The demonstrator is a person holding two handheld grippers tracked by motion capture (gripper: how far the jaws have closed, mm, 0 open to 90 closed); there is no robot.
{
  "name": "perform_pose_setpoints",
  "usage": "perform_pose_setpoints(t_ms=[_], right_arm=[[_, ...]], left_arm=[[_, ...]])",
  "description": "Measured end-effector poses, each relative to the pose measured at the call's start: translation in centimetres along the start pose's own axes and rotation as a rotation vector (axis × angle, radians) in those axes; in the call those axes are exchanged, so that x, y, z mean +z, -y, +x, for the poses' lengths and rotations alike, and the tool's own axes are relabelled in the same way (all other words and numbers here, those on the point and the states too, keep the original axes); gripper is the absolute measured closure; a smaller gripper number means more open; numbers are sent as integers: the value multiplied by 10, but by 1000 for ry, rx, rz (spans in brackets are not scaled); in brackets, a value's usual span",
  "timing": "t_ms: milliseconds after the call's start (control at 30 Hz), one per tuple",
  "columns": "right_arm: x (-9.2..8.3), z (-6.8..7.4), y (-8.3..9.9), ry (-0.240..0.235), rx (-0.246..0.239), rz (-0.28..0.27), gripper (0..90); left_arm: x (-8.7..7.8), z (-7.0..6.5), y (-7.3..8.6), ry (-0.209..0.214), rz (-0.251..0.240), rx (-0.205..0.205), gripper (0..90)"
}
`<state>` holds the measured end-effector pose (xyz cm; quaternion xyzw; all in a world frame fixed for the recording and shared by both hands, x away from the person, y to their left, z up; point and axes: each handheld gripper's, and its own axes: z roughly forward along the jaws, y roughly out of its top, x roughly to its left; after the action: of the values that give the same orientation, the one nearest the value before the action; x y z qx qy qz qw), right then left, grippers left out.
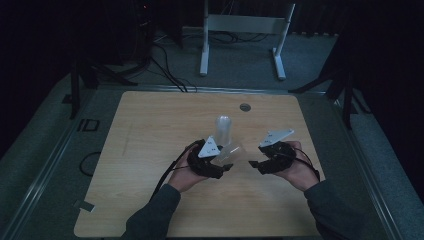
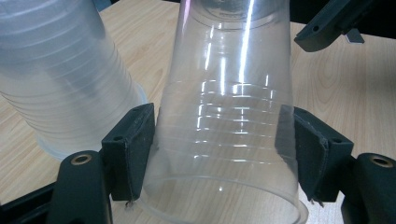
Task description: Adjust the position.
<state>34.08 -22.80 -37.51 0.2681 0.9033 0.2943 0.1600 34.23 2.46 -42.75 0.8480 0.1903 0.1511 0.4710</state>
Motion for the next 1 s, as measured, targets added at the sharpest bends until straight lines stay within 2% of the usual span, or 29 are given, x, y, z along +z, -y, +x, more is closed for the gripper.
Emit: perform_pose_setpoints(t_ms=[300, 567, 933, 1000], right_arm=[[2, 3, -9, -23, -79, 58, 357], [4, 5, -18, -64, -143, 119, 356], [7, 6, -29, -92, -191, 173, 357], [9, 5, -31, -99, -212, 198, 367]], left_arm=[[-1, -1, 3, -6, 12, 16, 296], [0, -2, 4, -3, 17, 27, 296], [0, -3, 6, -7, 23, 43, 297], [0, -3, 6, -7, 29, 51, 297]])
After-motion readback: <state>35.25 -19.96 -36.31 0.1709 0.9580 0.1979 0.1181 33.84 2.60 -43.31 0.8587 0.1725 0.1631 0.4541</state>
